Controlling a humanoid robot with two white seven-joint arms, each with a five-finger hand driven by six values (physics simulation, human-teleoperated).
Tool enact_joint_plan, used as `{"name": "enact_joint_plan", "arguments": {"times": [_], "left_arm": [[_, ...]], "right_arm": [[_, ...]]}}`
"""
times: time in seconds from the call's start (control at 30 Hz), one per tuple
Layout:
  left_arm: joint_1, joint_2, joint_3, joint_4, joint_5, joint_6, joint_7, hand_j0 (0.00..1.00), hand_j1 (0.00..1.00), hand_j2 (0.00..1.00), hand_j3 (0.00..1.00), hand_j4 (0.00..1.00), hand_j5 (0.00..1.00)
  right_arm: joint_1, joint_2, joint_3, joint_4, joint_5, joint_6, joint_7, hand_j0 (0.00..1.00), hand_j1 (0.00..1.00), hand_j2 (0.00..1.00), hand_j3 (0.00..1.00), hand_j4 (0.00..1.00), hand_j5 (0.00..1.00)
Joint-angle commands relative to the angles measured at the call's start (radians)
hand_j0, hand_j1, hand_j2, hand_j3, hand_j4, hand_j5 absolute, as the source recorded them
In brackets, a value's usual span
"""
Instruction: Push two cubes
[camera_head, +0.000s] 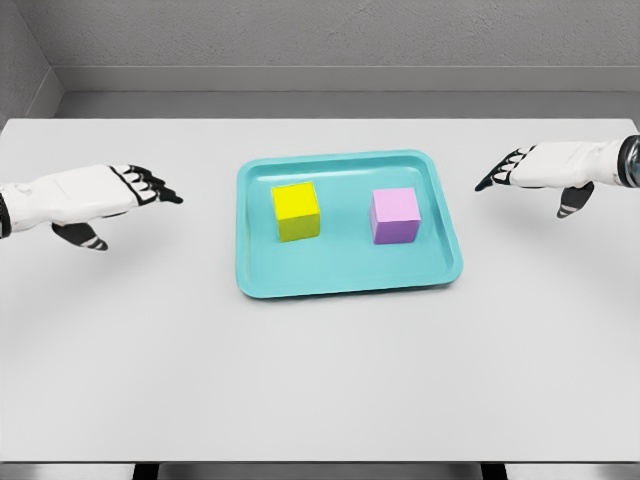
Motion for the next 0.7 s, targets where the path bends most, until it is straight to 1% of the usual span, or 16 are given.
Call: {"name": "enact_joint_plan", "arguments": {"times": [0.0,0.1,0.17,0.2,0.27,0.3,0.33,0.37,0.4,0.43,0.47,0.5,0.53,0.6,0.63,0.67], "left_arm": [[0.000,-0.020,0.002,0.003,-0.033,0.003,0.000,1.00,1.00,1.00,1.00,1.00,1.00],[0.000,-0.036,0.006,0.005,-0.035,0.003,0.000,0.99,0.99,0.99,0.99,0.99,0.99],[-0.020,-0.064,0.004,0.013,-0.035,0.003,0.000,0.72,0.72,0.72,0.72,0.72,0.72],[-0.025,-0.072,-0.001,0.026,-0.041,0.003,0.000,0.63,0.63,0.63,0.63,0.63,0.63],[-0.038,-0.150,0.002,0.065,-0.194,0.003,0.000,0.60,0.60,0.60,0.60,0.60,0.60],[-0.051,-0.164,0.002,0.088,-0.200,0.003,0.000,0.56,0.56,0.56,0.56,0.56,0.56],[-0.058,-0.165,0.002,0.091,-0.202,0.003,0.000,0.52,0.52,0.52,0.52,0.52,0.52],[-0.066,-0.167,0.002,0.098,-0.203,0.003,0.000,0.48,0.48,0.48,0.48,0.48,0.48],[-0.090,-0.190,-0.002,0.126,-0.211,0.003,0.000,0.48,0.48,0.48,0.48,0.48,0.48],[-0.092,-0.213,-0.001,0.143,-0.240,0.003,0.000,0.49,0.49,0.49,0.49,0.49,0.49],[-0.092,-0.236,-0.001,0.149,-0.268,0.003,0.000,0.49,0.49,0.49,0.49,0.49,0.49],[-0.094,-0.259,-0.002,0.152,-0.285,0.003,0.000,0.49,0.49,0.49,0.49,0.49,0.49],[-0.095,-0.286,-0.002,0.154,-0.297,0.003,0.000,0.49,0.49,0.49,0.49,0.49,0.49],[-0.106,-0.325,-0.002,0.155,-0.332,0.003,0.000,0.49,0.49,0.49,0.49,0.49,0.49],[-0.107,-0.342,-0.002,0.155,-0.361,0.003,0.000,0.49,0.49,0.49,0.49,0.49,0.49],[-0.107,-0.352,-0.002,0.155,-0.372,0.003,0.000,0.49,0.49,0.49,0.49,0.49,0.49]], "right_arm": [[0.000,0.000,-0.001,0.000,-0.004,0.002,-0.001,1.00,1.00,1.00,1.00,1.00,1.00],[-0.003,0.003,-0.001,0.020,-0.004,0.002,-0.007,1.00,1.00,1.00,1.00,1.00,1.00],[-0.006,0.017,-0.001,0.058,-0.004,0.002,-0.006,1.00,1.00,1.00,1.00,1.00,1.00],[-0.009,0.022,-0.004,0.081,-0.004,0.002,-0.009,1.00,1.00,1.00,1.00,1.00,1.00],[-0.009,0.040,-0.001,0.083,-0.004,0.002,-0.011,1.00,1.00,1.00,1.00,1.00,1.00],[-0.009,0.042,-0.001,0.081,-0.004,0.002,-0.011,1.00,1.00,1.00,1.00,1.00,1.00],[-0.009,0.045,0.000,0.081,-0.002,0.002,-0.011,1.00,1.00,1.00,1.00,1.00,1.00],[-0.009,0.049,0.000,0.081,-0.004,0.002,-0.009,0.89,0.89,0.89,0.89,0.89,0.89],[-0.009,0.051,0.000,0.078,-0.004,0.002,-0.008,0.72,0.72,0.72,0.72,0.72,0.72],[-0.009,0.063,0.000,0.075,-0.002,0.002,0.000,0.55,0.55,0.55,0.55,0.55,0.55],[-0.009,0.072,0.014,0.075,-0.002,0.002,0.003,0.42,0.42,0.42,0.42,0.42,0.42],[-0.011,0.083,0.022,0.075,-0.002,0.002,0.003,0.37,0.37,0.37,0.37,0.37,0.37],[-0.011,0.089,0.022,0.075,-0.001,0.002,0.006,0.37,0.37,0.37,0.37,0.37,0.37],[-0.017,0.098,0.022,0.074,-0.001,0.002,0.034,0.29,0.29,0.29,0.29,0.29,0.29],[-0.018,0.111,0.023,0.072,-0.001,0.002,0.063,0.20,0.20,0.20,0.20,0.20,0.20],[-0.021,0.120,0.023,0.071,-0.001,0.002,0.077,0.17,0.17,0.17,0.17,0.17,0.17]]}}
